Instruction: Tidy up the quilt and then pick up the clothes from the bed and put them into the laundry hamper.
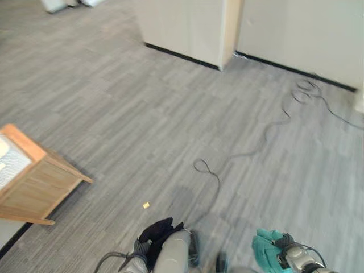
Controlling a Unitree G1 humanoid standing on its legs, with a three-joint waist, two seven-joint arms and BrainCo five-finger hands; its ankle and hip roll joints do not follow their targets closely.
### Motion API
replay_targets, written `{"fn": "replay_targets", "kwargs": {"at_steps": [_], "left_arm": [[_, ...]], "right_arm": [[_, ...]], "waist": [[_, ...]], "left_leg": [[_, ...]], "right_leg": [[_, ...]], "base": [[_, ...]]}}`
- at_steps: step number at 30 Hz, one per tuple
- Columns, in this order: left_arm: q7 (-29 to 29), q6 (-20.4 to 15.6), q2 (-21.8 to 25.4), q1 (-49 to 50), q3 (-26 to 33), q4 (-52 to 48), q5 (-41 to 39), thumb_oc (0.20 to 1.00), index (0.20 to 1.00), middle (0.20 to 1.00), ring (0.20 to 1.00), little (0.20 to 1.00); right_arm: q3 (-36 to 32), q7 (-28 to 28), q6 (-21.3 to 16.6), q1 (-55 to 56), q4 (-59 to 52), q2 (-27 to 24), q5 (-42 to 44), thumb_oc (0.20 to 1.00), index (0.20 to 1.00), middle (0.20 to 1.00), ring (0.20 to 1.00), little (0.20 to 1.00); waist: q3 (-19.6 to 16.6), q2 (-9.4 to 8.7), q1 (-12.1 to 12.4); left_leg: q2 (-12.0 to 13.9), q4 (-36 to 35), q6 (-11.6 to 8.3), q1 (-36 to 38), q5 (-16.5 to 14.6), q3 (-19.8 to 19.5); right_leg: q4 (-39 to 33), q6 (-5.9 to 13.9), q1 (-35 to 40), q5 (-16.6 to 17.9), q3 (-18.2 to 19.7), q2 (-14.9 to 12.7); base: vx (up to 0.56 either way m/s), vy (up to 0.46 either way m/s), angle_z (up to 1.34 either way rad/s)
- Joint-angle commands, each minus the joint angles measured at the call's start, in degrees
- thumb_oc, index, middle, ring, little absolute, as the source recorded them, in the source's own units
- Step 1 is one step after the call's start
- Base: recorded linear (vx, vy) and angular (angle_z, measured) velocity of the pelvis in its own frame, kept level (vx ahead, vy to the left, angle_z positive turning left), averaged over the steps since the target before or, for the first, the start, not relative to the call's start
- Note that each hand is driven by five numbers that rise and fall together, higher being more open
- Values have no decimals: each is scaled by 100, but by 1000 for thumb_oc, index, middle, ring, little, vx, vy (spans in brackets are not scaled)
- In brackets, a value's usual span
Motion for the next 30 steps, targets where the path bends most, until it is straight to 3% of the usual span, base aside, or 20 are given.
{"fn": "replay_targets", "kwargs": {"at_steps": [1, 2, 3, 5, 6, 8, 9, 11, 13, 14, 15, 16, 17, 18, 21, 23, 25, 27, 28, 30], "left_arm": [[-39, 58, -59, -7, -173, 336, 142, 200, 200, 200, 200, 200], [-135, 106, -71, 77, -38, 483, 109, 200, 200, 200, 200, 200], [-168, 164, -47, 162, -6, 519, 175, 200, 200, 200, 200, 200], [-220, 185, -35, 254, 30, 618, 225, 200, 200, 200, 200, 200], [-266, 221, 4, 275, 30, 698, 320, 200, 200, 200, 200, 200], [-236, 230, 79, 224, 47, 639, 260, 200, 200, 200, 200, 200], [-211, 218, 104, 203, 59, 582, 206, 200, 200, 200, 200, 200], [-192, 195, 124, 144, 13, 495, 163, 200, 200, 200, 200, 200], [-125, 109, 142, -139, -346, 224, 241, 200, 200, 200, 200, 200], [-124, 108, 140, -140, -346, 226, 241, 200, 200, 200, 200, 200], [-96, 65, 129, -237, -458, 74, 204, 200, 200, 200, 200, 200], [-97, 66, 129, -239, -457, 74, 204, 200, 200, 200, 200, 200], [-48, 11, 92, -364, -563, 30, 166, 200, 200, 200, 200, 200], [-10, -34, 67, -431, -627, 16, 147, 200, 200, 200, 200, 200], [-35, -56, 64, -445, -603, 6, 81, 200, 200, 200, 200, 200], [-59, -47, 37, -273, -522, 187, 146, 200, 200, 200, 200, 200], [-38, -22, 31, -124, -424, 305, 168, 200, 200, 200, 200, 200], [24, -29, 5, 35, -210, 339, -97, 200, 200, 200, 200, 200], [75, 25, 31, 100, -149, 347, -174, 200, 200, 200, 200, 200], [274, 9, 96, 119, 7, 278, -446, 200, 200, 200, 200, 200]], "right_arm": [[-283, -33, -83, 324, -166, -95, -32, 200, 200, 200, 200, 200], [-269, -26, -108, 307, -147, -10, 0, 200, 200, 200, 200, 200], [-345, 7, -90, 425, -106, 56, 33, 200, 200, 200, 200, 200], [-372, 43, -87, 499, -36, 132, 3, 200, 200, 200, 200, 200], [-397, 119, -65, 562, 16, 271, -42, 200, 200, 200, 200, 200], [-300, 179, -72, 612, 15, 386, -164, 200, 200, 200, 200, 200], [-267, 184, -64, 609, 5, 417, -234, 200, 200, 200, 200, 200], [-200, 161, -87, 586, -30, 449, -270, 200, 200, 200, 200, 200], [-156, 87, -178, 631, -238, 420, -121, 200, 200, 200, 200, 200], [-156, 87, -178, 631, -238, 418, -121, 200, 200, 200, 200, 200], [-204, 67, -179, 650, -316, 383, 13, 200, 200, 200, 200, 200], [-204, 67, -179, 648, -315, 383, 13, 200, 200, 200, 200, 200], [-232, -1, -164, 637, -307, 391, 60, 200, 200, 200, 200, 200], [-262, -42, -165, 635, -348, 406, 106, 200, 200, 200, 200, 200], [-355, -67, -135, 635, -474, 434, 145, 200, 200, 200, 200, 200], [-318, -106, -131, 688, -537, 422, -51, 200, 200, 200, 200, 200], [-233, -110, -106, 689, -527, 314, -257, 200, 200, 200, 200, 200], [-97, -60, -140, 520, -531, 235, -306, 200, 200, 200, 200, 200], [4, -95, -99, 505, -527, 208, -414, 200, 200, 200, 200, 200], [101, -129, -85, 417, -513, 116, -471, 200, 200, 200, 200, 200]], "waist": [[-240, 107, 71], [-320, 51, 105], [-444, 25, 99], [-548, -87, 109], [-530, -269, 107], [-469, -206, 12], [-428, -134, -47], [-359, -35, -99], [-236, 87, -350], [-245, 99, -363], [-173, 56, -469], [-174, 70, -479], [-168, 7, -564], [-160, -10, -646], [-157, -11, -772], [-198, 50, -934], [-243, 80, -972], [-169, 61, -874], [-52, -1, -763], [166, -149, -517]], "left_leg": [[502, -919, -312, 672, 254, 770], [655, -1002, -239, 747, 268, 1219], [548, -1029, -108, 942, 341, 1314], [292, -1093, 95, 1005, 231, 1124], [-47, -1029, 325, 1165, -51, 818], [-131, -1184, 437, 1603, -241, 503], [-124, -1361, 458, 1857, -255, 309], [-12, -1473, 433, 2017, -145, 116], [-26, -1632, 293, 2440, -223, -763], [-12, -1632, 289, 2427, -217, -777], [-26, -1574, 191, 2589, -339, -1182], [-10, -1575, 187, 2584, -332, -1192], [-28, -1642, 63, 2820, -531, -1696], [-1, -1642, -32, 2997, -692, -1964], [122, -1642, -179, 3275, -908, -2225], [227, -1499, -298, 3764, -1283, -2554], [347, -561, -442, 3650, -1163, -2669], [594, 1608, -663, 2701, -27, -2430], [748, 2661, -603, 2164, 377, -2312], [942, 3949, -457, 1350, 484, -1982]], "right_leg": [[314, 713, -133, -546, 77, -521], [435, 810, 45, -644, -178, -462], [823, 862, -39, -561, -297, -493], [1302, 1026, -136, -379, -352, -574], [2565, 1454, -410, 616, -250, -739], [3837, 1454, -978, 976, -64, -732], [4364, 1454, -1324, 926, 10, -738], [4563, 1347, -1679, 900, 14, -662], [4046, 1006, -2538, 439, 405, -517], [4021, 1000, -2534, 454, 385, -508], [3045, 925, -2512, 325, 721, -571], [3001, 920, -2493, 352, 703, -557], [1554, 946, -2554, 436, 971, -676], [868, 1043, -2643, 669, 1156, -756], [311, 1214, -2939, 950, 1228, -871], [368, 1262, -2990, 1077, 1010, -867], [489, 1166, -2743, 1123, 1112, -761], [683, 893, -2536, 1006, 1194, -688], [738, 650, -2294, 866, 1082, -680], [597, 380, -1777, 691, 903, -657]], "base": [[502, 96, 49], [693, 139, 84], [919, 191, 106], [616, 189, 148], [602, 231, 113], [706, 186, 113], [417, 70, 170], [408, -55, 143], [704, -118, 135], [597, -156, 190], [302, -108, 179], [758, -302, 215], [713, -315, 193], [712, -313, 182], [590, -281, 132], [820, -399, 101], [596, -368, 104], [446, -407, 90], [374, -432, 9], [452, -410, -23]]}}
